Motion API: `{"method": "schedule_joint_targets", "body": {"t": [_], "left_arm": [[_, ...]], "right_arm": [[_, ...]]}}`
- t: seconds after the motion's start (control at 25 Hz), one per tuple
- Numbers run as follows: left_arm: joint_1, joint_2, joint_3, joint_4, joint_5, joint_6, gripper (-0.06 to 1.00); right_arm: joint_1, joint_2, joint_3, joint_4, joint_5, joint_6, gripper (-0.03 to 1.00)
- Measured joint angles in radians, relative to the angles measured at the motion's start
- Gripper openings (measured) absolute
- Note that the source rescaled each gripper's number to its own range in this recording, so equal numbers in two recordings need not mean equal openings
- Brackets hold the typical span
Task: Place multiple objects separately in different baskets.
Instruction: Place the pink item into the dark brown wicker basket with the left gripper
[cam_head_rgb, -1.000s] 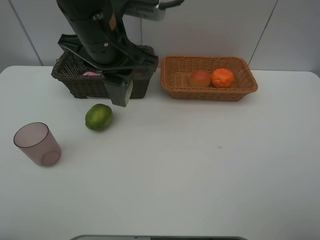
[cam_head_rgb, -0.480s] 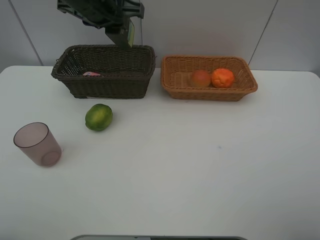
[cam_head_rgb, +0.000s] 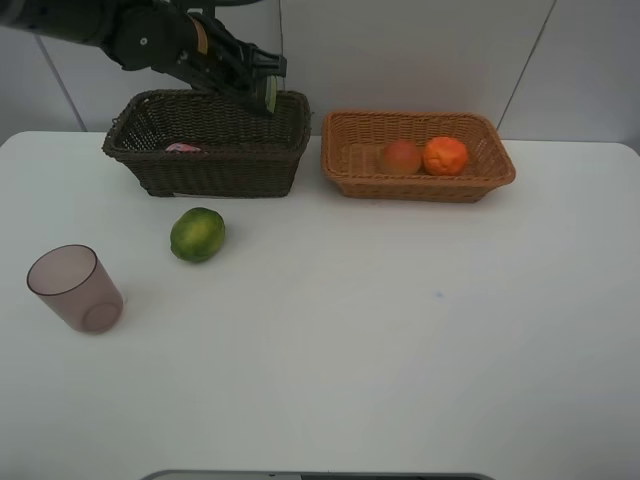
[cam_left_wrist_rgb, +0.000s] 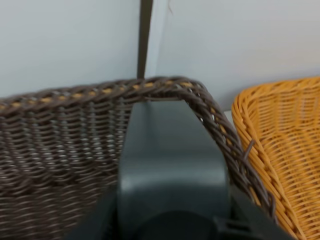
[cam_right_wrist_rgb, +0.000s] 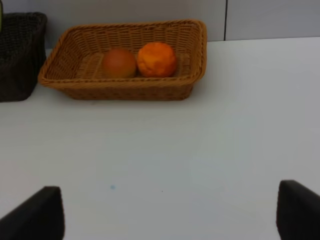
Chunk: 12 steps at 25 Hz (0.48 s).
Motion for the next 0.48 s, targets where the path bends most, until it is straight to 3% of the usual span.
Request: {"method": "schedule_joint_targets", "body": {"t": [0.24,0.48], "left_arm": [[0.015,0.069,0.000,0.000,-0.094,0.000,0.24],[0.037,0.116,0.000,0.000,-0.121,0.000,0.24]], "right_arm": [[0.000,0.000,0.000,0.000,0.000,0.000,0.85],[0.000,0.000,0.000,0.000,0.000,0.000,0.85]]}}
